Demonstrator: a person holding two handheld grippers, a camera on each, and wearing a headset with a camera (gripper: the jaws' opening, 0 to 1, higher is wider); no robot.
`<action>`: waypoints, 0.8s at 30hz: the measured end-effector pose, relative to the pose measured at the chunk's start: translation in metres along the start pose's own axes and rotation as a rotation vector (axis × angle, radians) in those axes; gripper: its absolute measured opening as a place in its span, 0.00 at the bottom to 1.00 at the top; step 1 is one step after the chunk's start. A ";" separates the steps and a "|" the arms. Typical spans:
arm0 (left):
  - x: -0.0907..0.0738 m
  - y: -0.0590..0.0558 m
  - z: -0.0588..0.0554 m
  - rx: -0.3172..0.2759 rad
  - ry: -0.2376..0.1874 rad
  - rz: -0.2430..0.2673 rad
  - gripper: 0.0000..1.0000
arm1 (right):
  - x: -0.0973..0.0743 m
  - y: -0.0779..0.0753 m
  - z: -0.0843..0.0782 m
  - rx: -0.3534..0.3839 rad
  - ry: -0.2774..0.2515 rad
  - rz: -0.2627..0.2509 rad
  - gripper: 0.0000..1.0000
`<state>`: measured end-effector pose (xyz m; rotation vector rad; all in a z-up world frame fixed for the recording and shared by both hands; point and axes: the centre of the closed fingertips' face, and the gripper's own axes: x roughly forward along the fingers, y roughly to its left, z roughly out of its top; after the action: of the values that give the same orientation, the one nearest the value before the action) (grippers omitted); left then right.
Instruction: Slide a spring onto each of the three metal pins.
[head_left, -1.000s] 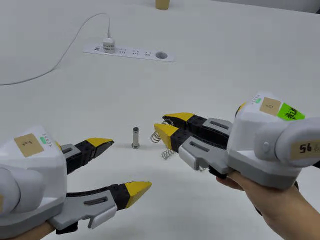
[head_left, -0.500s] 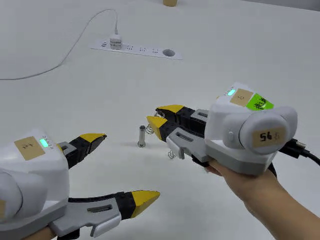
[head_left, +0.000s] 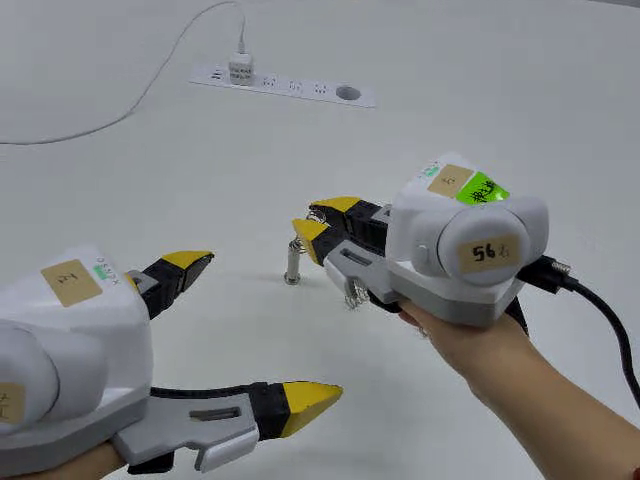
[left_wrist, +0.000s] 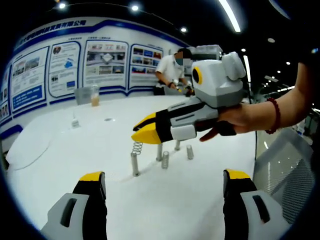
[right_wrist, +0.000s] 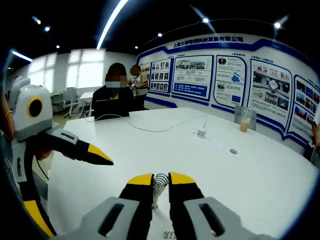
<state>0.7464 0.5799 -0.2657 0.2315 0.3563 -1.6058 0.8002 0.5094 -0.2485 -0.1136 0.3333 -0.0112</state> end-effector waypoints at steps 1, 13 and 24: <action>0.000 0.000 0.000 -0.002 0.000 0.000 1.00 | 0.001 0.000 -0.001 -0.005 0.005 -0.002 0.12; 0.001 0.000 0.000 0.017 0.006 0.001 1.00 | 0.011 0.004 -0.007 -0.082 0.056 0.006 0.12; 0.001 -0.001 0.000 0.012 0.007 0.002 0.98 | 0.020 0.009 -0.020 -0.149 0.107 0.019 0.12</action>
<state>0.7458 0.5794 -0.2660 0.2467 0.3511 -1.6058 0.8122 0.5151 -0.2747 -0.2585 0.4421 0.0269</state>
